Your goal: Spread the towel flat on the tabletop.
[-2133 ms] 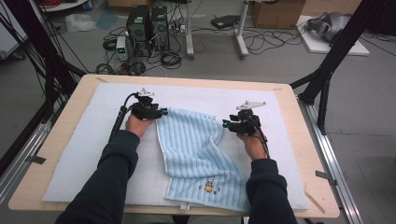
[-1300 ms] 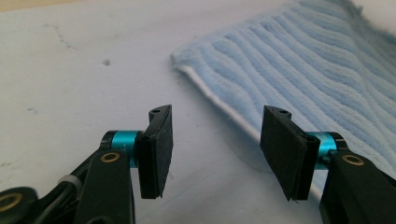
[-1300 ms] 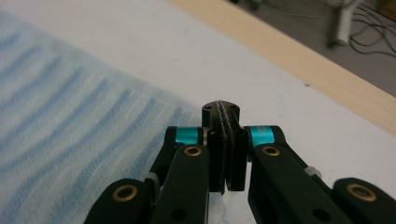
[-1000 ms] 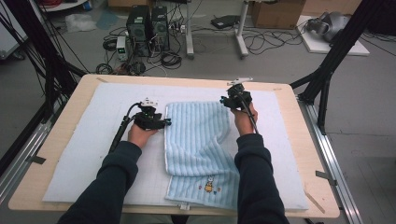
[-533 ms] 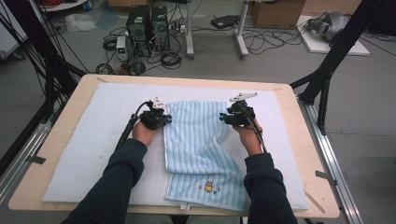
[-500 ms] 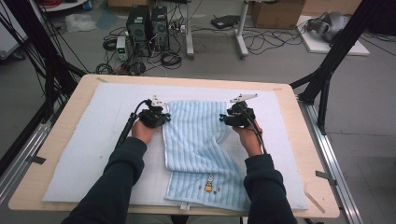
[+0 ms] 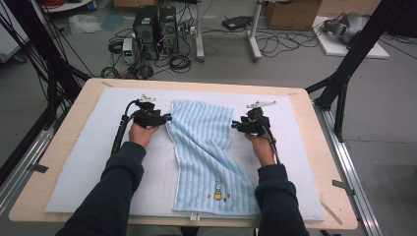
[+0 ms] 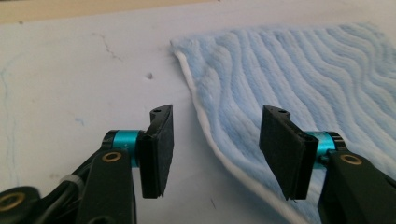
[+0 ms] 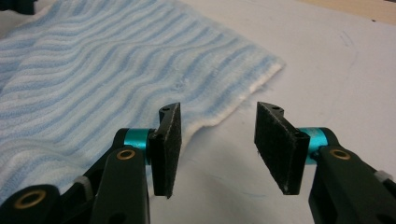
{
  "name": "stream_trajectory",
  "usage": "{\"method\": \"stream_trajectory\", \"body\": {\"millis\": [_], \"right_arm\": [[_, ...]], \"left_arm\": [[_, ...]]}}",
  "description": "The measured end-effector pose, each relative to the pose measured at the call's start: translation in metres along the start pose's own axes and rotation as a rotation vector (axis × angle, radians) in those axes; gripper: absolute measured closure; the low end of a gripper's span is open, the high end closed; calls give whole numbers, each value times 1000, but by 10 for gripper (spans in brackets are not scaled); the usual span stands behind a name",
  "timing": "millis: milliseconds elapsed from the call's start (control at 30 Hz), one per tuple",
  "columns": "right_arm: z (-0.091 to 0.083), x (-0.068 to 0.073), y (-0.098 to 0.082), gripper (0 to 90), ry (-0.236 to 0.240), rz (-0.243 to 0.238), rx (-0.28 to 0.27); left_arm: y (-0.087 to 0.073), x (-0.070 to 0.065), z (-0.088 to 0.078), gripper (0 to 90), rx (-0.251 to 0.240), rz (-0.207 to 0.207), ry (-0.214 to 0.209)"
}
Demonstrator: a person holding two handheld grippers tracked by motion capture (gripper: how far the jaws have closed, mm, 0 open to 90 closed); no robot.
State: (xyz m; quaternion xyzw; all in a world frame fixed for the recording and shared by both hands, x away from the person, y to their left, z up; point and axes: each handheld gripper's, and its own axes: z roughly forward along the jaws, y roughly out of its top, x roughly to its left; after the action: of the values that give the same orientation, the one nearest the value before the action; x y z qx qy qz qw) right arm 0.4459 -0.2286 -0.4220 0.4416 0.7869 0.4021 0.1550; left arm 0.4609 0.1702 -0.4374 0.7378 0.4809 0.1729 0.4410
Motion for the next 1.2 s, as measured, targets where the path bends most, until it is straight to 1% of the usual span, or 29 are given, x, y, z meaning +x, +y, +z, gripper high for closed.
{"method": "stream_trajectory", "body": {"millis": [67, 100, 133, 167, 200, 267, 333, 367, 467, 500, 533, 567, 600, 633, 667, 700, 733, 767, 800, 833, 867, 933, 1000, 1033, 1067, 1100, 1133, 1167, 1200], "right_arm": [[-2, -3, -1, 485, 17, 23, -5], [-2, -4, -1, 483, 37, 33, -9], [-1, -3, -1, 482, 58, 23, -6], [0, -1, -1, 482, 65, 16, 2], [4, 4, -1, 485, 84, 0, 24], [11, 14, -1, 494, 105, -37, 57], [19, 25, -2, 514, 119, -80, 91], [23, 30, -2, 516, 114, -107, 105], [32, 36, -5, 510, 101, -155, 139], [32, 37, -5, 526, 99, -167, 135], [32, 35, -5, 556, 98, -173, 132], [32, 34, -5, 608, 93, -175, 130], [31, 34, -4, 690, 88, -175, 130], [31, 32, -4, 816, 92, -179, 130], [30, 31, -3, 841, 88, -188, 130], [31, 30, -2, 851, 65, -203, 121], [31, 28, -2, 854, 38, -206, 114], [32, 22, -2, 854, -1, -187, 102], [33, 17, -1, 854, -21, -157, 93], [35, 12, 0, 854, -56, -145, 87], [37, 9, 2, 854, -92, -139, 79], [40, 4, 7, 853, -129, -131, 63], [42, 5, 11, 853, -185, -135, 4], [44, 5, 15, 853, -208, -128, 6], [45, 5, 18, 853, -217, -125, 5], [47, 6, 19, 850, -219, -111, 9], [47, 6, 21, 842, -220, -110, 4], [46, 7, 21, 829, -216, -109, -7], [44, 7, 21, 802, -209, -108, -12]], "left_arm": [[-5, 0, -5, 449, -4, -7, -9], [-7, 0, -6, 448, 0, -25, -26], [-8, -1, -7, 438, 19, -27, -38], [-9, -5, -6, 420, 42, -28, -59], [-10, -9, -7, 415, 48, -16, -72], [-12, -19, -6, 427, 44, 0, -88], [-13, -30, -5, 429, 63, 40, -86], [-14, -32, -4, 435, 67, 53, -82], [-17, -41, 3, 465, 92, 72, -80], [-18, -43, 4, 521, 100, 87, -87], [-19, -46, 5, 599, 94, 102, -79], [-19, -48, 6, 657, 90, 117, -81], [-20, -50, 7, 770, 84, 136, -92], [-20, -52, 8, 836, 81, 156, -79], [-19, -53, 8, 852, 79, 159, -71], [-19, -52, 9, 857, 80, 162, -62], [-17, -49, 10, 859, 81, 153, -43], [-16, -44, 11, 862, 80, 137, -32], [-14, -39, 12, 863, 80, 121, -17], [-12, -34, 13, 864, 74, 103, -6], [-11, -30, 15, 865, 72, 100, -8], [-7, -26, 20, 865, 70, 112, -8], [-2, -24, 24, 865, 56, 133, -1], [0, -24, 25, 864, 48, 141, 3], [2, -24, 26, 853, 34, 143, 12], [3, -23, 25, 798, 21, 128, 25], [3, -22, 25, 691, 10, 83, 23], [3, -20, 24, 612, 11, 61, 13], [3, -19, 22, 578, 15, 60, 9]]}}
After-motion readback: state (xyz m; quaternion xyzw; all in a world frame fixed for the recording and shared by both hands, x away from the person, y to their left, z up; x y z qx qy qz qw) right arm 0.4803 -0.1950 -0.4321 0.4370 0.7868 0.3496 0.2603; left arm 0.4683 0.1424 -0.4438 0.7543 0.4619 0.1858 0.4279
